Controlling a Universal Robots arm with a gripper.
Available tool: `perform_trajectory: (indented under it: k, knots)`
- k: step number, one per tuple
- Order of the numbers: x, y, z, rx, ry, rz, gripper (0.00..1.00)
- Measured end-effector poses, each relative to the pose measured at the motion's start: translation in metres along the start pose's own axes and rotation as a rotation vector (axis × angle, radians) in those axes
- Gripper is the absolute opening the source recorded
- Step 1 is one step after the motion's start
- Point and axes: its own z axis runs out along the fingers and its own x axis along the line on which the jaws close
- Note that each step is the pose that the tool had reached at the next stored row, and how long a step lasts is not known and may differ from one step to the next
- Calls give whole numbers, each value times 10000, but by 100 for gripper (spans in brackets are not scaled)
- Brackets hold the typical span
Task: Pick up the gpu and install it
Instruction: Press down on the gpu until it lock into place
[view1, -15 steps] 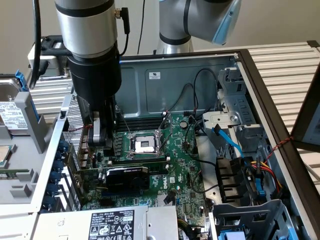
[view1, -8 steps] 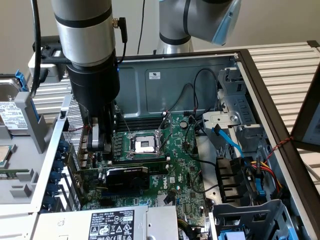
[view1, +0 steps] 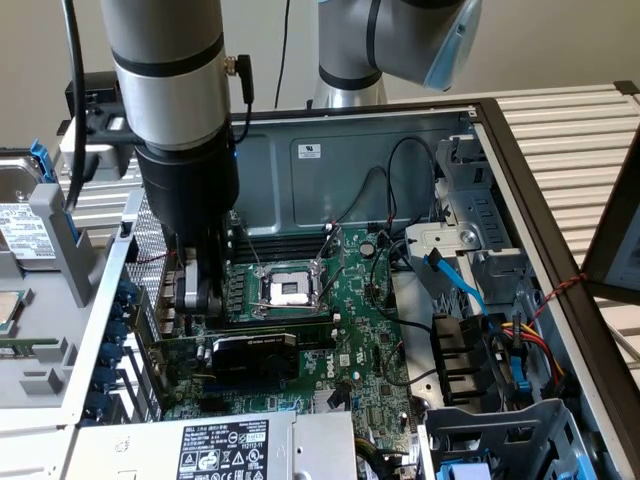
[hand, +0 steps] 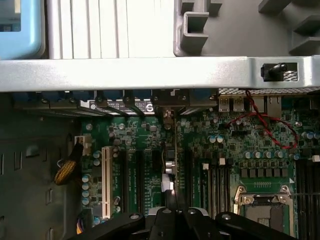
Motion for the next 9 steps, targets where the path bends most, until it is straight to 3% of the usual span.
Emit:
perform_trajectory:
  k: [9]
  knots:
    - [-8, 37, 110, 5, 0, 0, 11]
